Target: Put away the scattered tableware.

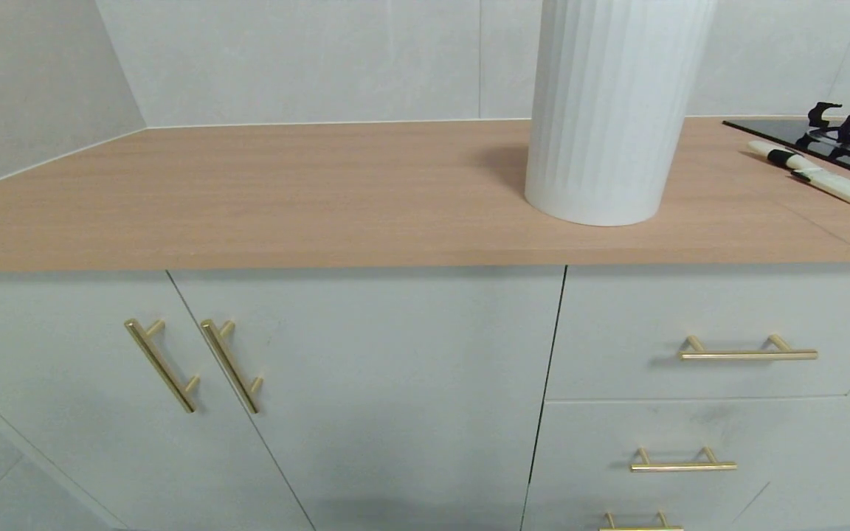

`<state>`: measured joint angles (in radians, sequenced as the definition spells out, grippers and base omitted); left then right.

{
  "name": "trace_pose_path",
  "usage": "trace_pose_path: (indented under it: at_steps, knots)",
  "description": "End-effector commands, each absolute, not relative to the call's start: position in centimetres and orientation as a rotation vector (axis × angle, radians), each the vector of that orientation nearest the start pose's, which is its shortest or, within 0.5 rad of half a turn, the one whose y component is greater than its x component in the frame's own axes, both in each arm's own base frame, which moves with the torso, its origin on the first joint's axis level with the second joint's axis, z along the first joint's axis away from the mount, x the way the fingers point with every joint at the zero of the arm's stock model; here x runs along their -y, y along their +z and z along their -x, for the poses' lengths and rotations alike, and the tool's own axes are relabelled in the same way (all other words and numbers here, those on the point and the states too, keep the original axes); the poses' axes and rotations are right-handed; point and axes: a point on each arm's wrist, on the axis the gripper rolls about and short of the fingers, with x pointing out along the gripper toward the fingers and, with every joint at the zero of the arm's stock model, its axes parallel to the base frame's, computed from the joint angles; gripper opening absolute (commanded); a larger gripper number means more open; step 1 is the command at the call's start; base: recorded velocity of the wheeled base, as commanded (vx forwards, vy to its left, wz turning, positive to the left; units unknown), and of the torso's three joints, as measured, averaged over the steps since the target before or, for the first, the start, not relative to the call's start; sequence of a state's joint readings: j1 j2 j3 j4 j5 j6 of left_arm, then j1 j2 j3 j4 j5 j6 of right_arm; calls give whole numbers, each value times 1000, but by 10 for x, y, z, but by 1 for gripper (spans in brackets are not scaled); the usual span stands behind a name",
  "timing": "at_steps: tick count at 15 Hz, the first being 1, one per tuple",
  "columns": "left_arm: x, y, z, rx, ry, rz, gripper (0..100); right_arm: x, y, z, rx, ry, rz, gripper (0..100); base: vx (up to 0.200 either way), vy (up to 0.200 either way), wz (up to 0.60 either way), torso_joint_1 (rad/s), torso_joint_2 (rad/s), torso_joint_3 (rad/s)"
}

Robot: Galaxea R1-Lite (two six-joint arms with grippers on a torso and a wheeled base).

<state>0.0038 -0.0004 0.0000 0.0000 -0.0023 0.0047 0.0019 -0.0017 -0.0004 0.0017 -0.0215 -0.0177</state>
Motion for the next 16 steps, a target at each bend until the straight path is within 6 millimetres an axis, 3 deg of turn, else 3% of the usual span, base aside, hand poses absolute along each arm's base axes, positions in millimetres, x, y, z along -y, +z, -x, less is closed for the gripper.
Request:
trace_pose_path:
  at_steps: [1,3,5,12,16]
  knots:
    - [0,75,23,0,3,-5,100,1,75,23,-2,-20,18,100,0,0,0,0,0,0]
    - [0,75,23,0,2,-6,100,1,75,23,-2,-20,18,100,0,0,0,0,0,0]
    - [0,75,23,0,2,-8,100,1,75,23,-2,-18,18,100,-200,-200,0,7,-2,2]
    - [0,75,23,0,2,-5,100,1,75,23,-2,-18,18,100,0,-200,0,-3,3,4]
    - [0,75,23,0,2,-5,100,1,75,23,-2,-20,18,100,0,0,0,0,0,0]
